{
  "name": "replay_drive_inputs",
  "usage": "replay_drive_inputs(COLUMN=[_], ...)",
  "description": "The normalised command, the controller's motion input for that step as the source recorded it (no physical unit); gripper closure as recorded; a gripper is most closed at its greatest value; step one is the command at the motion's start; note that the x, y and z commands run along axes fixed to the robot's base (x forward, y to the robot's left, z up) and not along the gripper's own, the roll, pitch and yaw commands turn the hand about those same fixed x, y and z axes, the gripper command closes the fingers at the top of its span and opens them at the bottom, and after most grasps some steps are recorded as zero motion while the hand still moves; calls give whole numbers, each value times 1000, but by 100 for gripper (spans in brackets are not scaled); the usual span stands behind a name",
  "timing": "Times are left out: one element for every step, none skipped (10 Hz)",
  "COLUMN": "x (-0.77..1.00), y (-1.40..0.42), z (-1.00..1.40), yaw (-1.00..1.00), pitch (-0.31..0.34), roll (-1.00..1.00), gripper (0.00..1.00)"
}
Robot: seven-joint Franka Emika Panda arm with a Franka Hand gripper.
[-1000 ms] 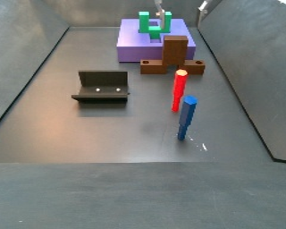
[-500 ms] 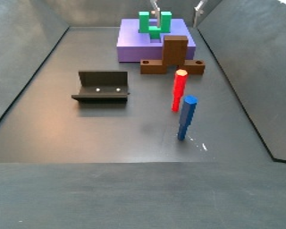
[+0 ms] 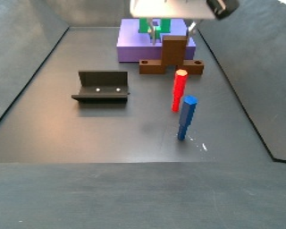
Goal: Pick up the brown object. Move up. Move to above the board. Insert the brown object.
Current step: Pick up the brown object.
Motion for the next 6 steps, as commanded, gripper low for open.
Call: replay_drive_inputs(x=[100, 6, 0, 0, 14, 0], y=[77, 126, 9, 0, -43, -37], z=[-320, -189, -69, 0, 0, 0], yaw=[0, 9, 23, 0, 0, 0], pitch=[0, 0, 0, 4, 16, 21], roll=[14, 24, 81, 93, 89, 69], gripper=[0, 0, 0, 0, 0, 0])
